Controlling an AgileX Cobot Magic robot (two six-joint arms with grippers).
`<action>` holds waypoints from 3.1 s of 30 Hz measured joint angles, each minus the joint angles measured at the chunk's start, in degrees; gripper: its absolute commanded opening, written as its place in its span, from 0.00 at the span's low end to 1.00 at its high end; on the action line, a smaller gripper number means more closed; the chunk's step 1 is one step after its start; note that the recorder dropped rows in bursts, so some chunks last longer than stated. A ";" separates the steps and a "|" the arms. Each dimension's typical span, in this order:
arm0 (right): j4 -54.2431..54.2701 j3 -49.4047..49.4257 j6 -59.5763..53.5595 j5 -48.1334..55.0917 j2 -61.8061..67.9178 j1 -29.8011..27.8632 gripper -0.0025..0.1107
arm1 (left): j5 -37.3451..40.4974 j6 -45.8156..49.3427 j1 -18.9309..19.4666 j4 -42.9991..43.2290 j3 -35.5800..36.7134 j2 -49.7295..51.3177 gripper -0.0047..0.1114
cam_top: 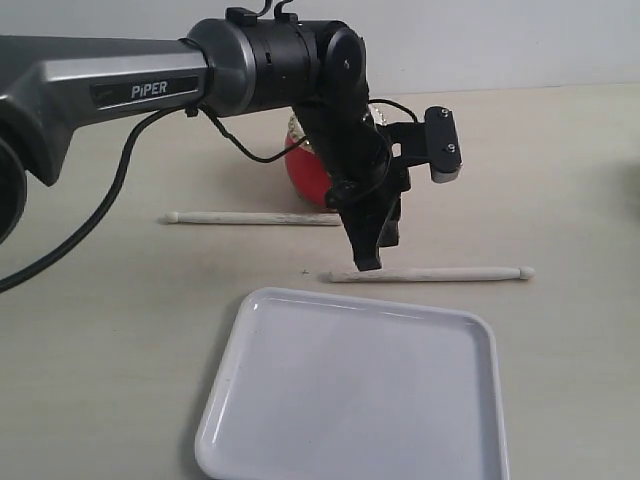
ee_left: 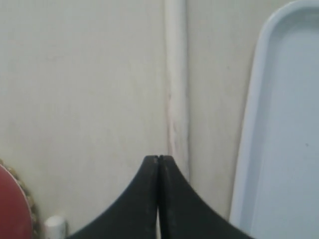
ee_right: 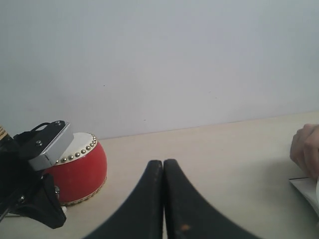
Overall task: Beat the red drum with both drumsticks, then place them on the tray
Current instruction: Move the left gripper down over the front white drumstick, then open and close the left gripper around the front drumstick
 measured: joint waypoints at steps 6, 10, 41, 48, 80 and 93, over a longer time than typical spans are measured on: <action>0.00 0.00 0.00 0.00 0.00 0.00 0.02 | 2.68 0.00 0.59 0.00 0.00 0.21 0.04; 0.00 0.00 0.00 0.00 0.00 0.00 0.02 | 1.02 0.00 0.74 0.47 0.75 0.21 0.04; 0.00 0.00 0.00 0.00 0.00 0.00 0.02 | -3.61 1.51 1.92 -1.15 5.62 0.31 0.37; 0.00 0.00 0.00 0.00 0.00 0.00 0.02 | -3.00 5.58 1.92 -3.33 5.62 0.31 0.37; 0.00 0.00 0.00 0.00 0.00 0.00 0.02 | -0.49 8.96 3.58 -4.07 5.87 2.72 0.37; 0.00 0.00 0.00 0.00 0.00 0.00 0.02 | 0.14 9.09 3.58 -5.15 5.87 2.93 0.15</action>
